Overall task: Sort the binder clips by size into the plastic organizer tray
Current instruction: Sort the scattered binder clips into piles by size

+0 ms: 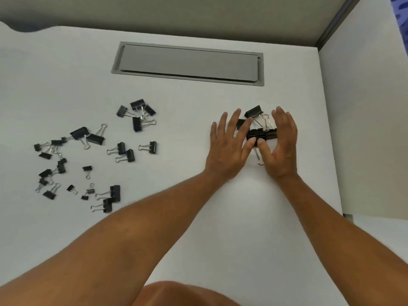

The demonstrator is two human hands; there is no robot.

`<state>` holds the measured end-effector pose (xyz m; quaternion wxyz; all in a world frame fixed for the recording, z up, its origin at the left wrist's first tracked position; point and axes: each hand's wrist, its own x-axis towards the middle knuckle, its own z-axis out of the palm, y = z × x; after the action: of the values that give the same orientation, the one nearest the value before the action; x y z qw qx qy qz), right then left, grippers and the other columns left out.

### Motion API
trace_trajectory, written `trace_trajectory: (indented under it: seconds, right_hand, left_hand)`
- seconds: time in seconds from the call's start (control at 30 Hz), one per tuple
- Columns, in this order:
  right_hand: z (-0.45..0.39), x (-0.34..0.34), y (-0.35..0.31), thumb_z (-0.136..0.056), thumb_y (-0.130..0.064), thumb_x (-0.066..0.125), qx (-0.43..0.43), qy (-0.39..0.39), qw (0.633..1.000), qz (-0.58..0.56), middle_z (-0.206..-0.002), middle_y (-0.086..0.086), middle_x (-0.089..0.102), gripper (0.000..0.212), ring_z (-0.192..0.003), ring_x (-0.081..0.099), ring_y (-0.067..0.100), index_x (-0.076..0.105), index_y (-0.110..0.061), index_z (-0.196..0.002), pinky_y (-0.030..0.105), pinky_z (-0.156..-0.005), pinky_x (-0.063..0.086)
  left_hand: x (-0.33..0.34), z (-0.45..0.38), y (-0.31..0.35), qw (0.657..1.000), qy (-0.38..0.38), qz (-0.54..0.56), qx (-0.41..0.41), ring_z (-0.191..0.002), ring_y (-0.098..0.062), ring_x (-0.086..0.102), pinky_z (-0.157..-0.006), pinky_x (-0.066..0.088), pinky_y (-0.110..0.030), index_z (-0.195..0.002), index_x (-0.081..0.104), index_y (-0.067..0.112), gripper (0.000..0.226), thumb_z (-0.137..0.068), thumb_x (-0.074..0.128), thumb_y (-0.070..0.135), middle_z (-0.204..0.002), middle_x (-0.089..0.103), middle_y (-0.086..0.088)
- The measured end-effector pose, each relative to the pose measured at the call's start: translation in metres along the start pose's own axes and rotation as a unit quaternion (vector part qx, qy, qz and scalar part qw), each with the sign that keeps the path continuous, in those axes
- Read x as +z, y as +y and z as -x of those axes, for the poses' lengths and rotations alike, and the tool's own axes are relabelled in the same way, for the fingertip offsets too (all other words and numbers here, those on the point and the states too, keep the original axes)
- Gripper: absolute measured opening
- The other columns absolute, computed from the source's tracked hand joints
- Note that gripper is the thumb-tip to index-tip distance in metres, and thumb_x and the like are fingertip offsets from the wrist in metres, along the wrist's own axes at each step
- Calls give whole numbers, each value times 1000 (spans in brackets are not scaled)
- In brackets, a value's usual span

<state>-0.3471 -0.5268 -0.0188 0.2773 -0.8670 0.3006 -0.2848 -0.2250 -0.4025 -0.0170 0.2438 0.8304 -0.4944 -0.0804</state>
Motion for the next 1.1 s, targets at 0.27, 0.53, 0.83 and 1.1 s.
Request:
trace_trajectory:
  seconds: [0.27, 0.53, 0.83, 1.1]
  right_hand:
    - [138, 38, -102, -93, -6, 59, 9, -27, 999, -33, -145, 13, 55, 44, -142, 47, 32, 57, -2, -137, 63, -118, 34]
    - [201, 105, -228, -91, -2, 72, 29, -215, 961, -173, -135, -9, 52, 51, -117, 61, 8, 57, -23, -135, 22, -100, 52]
    - [136, 179, -275, -93, -19, 73, -7, -280, 959, -37, -150, -15, 50, 68, -124, 55, 12, 45, -32, -154, 28, -107, 49]
    - [146, 188, -286, -89, -21, 78, 70, -181, 981, -5, -119, -17, 65, 40, -96, 58, 7, 65, -27, -127, 30, -88, 54]
  left_hand:
    - [-68, 177, -44, 995, 68, 25, 67, -148, -32, 42, -120, 35, -51, -142, 60, 15, 45, -99, 65, 24, -153, 53, -11]
    - [-124, 309, -171, 982, 133, -91, -101, -114, -25, 56, -91, 39, -38, -129, 66, 21, 34, -96, 63, 31, -123, 62, -2]
    - [-158, 275, -237, 983, 72, -167, -34, -93, -27, 52, -74, 42, -42, -129, 69, 18, 58, -85, 75, 55, -105, 62, -4]
    - [-156, 268, -259, 988, 65, -135, 42, -87, -24, 52, -75, 36, -41, -106, 72, 26, 35, -91, 66, 57, -99, 57, 1]
